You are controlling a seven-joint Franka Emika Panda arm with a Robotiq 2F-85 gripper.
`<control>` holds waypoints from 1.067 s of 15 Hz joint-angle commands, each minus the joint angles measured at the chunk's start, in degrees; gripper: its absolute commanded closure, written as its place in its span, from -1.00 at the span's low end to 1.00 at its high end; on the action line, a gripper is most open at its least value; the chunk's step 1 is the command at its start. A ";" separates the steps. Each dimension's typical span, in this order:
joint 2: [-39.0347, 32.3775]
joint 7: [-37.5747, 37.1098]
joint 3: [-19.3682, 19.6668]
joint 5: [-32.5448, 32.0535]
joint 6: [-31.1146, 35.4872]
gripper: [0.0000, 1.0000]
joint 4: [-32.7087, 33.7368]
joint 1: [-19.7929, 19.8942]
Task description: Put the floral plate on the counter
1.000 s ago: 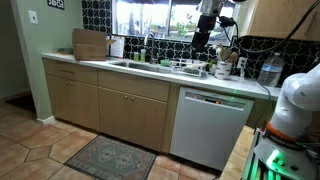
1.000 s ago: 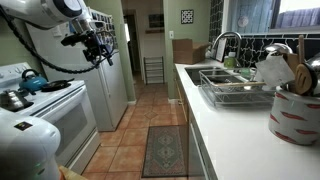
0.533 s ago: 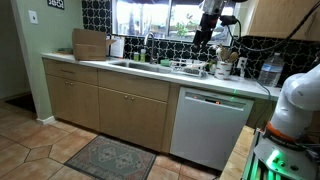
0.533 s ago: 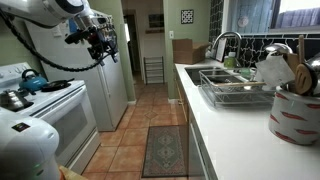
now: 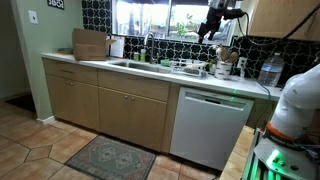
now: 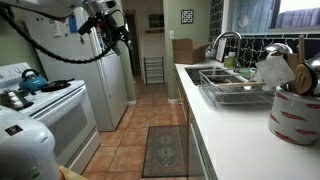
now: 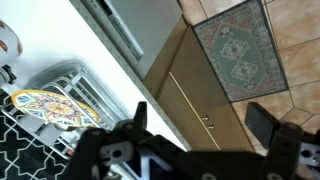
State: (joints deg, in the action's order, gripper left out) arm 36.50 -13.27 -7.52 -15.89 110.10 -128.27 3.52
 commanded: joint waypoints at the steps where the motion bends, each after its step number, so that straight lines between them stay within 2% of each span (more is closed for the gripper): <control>1: 0.08 -3.76 3.84 0.60 3.01 -1.00 1.70 3.13; 4: -0.38 -5.92 7.82 1.90 6.32 -1.00 2.56 6.18; 8: -1.02 -8.15 13.02 5.99 11.82 -1.00 1.47 9.62; 12: -1.50 -9.60 17.62 11.65 14.65 -1.00 0.23 12.94; 14: -0.56 -12.15 17.29 16.06 15.58 -1.00 -0.71 12.93; 15: -2.01 -8.70 16.95 13.30 13.44 -1.00 1.55 13.91; 16: -1.92 -9.42 16.98 14.66 14.01 -1.00 1.32 13.98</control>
State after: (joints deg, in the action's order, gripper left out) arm 34.81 -23.33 10.24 -2.01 124.31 -127.21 16.40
